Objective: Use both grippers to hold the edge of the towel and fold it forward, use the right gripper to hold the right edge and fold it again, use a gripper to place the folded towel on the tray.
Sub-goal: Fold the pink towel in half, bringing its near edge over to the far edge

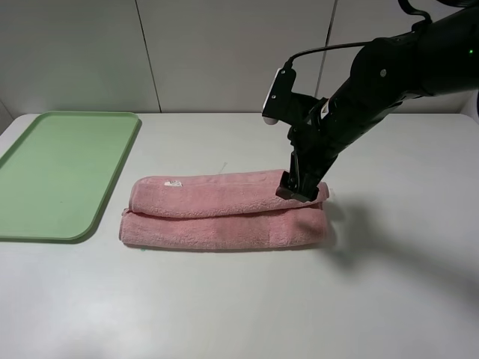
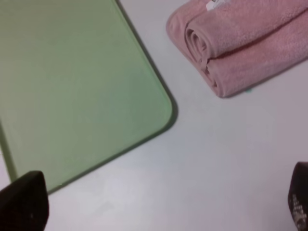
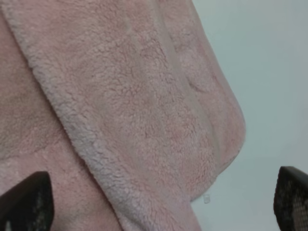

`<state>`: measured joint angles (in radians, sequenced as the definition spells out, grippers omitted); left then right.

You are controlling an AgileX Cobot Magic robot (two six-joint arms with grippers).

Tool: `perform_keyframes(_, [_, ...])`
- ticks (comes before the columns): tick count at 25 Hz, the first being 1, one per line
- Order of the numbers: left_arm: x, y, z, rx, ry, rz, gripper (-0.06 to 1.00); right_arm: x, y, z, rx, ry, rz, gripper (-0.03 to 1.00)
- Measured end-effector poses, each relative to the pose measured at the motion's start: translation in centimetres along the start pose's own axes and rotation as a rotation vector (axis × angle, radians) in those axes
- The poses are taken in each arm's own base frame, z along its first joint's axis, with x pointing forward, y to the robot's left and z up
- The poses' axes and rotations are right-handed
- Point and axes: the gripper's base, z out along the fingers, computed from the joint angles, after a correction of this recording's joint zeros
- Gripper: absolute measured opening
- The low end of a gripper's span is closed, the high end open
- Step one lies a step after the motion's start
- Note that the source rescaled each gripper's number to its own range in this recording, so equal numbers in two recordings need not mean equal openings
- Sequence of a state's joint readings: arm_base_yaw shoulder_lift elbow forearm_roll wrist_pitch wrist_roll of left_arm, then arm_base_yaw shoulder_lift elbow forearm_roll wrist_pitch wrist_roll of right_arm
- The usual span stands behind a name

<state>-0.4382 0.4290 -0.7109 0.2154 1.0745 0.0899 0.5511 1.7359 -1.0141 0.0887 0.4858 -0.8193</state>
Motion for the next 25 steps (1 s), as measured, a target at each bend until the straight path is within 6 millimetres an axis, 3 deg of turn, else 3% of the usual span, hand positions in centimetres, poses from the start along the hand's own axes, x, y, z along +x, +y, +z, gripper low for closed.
perform_keyframes(4, [3.1, -0.4, -1.2, -0.004, -0.106, -0.038, 1.00, 0.0, 0.0, 0.0, 0.000, 0.000, 0.000, 1.00])
perform_keyframes(9, [5.4, -1.5, -0.9, 0.059, -0.163, -0.074, 1.00, 0.0, 0.0, 0.0, 0.004, -0.004, 0.001, 1.00])
perform_keyframes(14, [6.4, -2.6, 1.0, 0.127, -0.116, -0.086, 1.00, -0.1, 0.0, 0.0, 0.003, -0.006, 0.006, 1.00])
perform_keyframes(25, [6.5, -2.7, 1.1, 0.113, -0.111, -0.111, 1.00, -0.1, 0.0, 0.0, 0.003, -0.008, 0.027, 1.00])
